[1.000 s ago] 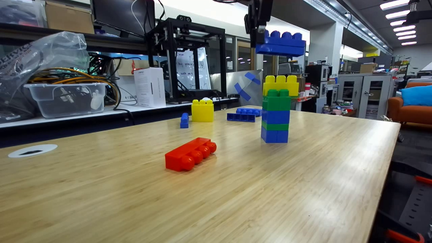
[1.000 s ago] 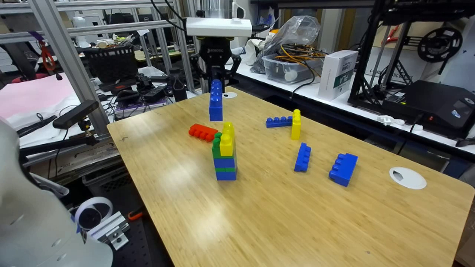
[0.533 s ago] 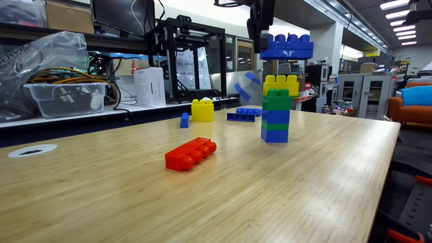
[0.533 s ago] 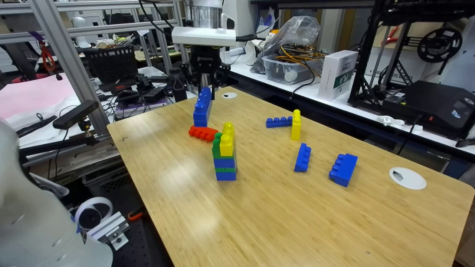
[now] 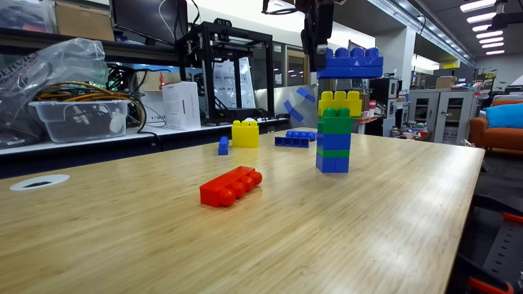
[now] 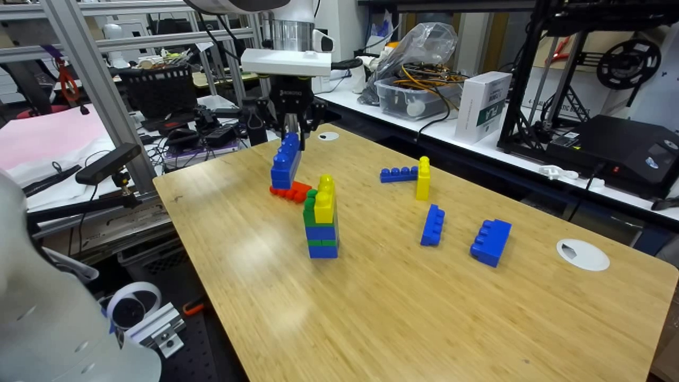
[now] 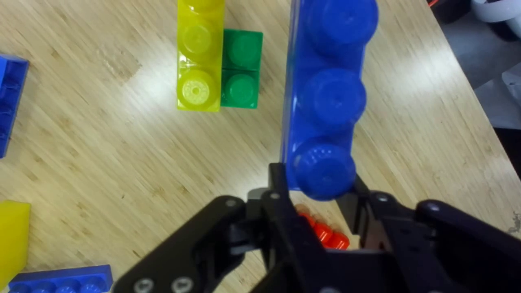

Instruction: Move the stack of blocks to the right and stack two blue blocks on it

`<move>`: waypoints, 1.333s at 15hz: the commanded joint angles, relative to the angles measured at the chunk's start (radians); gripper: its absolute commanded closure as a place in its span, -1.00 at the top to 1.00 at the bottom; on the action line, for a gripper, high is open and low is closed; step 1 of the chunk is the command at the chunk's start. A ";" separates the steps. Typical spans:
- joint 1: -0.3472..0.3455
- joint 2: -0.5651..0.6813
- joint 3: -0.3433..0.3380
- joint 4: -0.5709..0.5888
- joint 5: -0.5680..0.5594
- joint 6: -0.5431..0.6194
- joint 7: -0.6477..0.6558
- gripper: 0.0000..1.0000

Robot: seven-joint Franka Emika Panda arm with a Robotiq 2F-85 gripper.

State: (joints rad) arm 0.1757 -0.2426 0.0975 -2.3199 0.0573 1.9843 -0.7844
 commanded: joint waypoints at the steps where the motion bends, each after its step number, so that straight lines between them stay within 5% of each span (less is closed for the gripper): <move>1: 0.001 0.013 -0.011 -0.014 -0.012 0.054 -0.009 -0.80; 20: -0.003 0.077 -0.012 -0.046 -0.060 0.154 -0.028 -0.80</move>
State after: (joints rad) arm 0.1756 -0.1698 0.0853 -2.3518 0.0104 2.1021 -0.7928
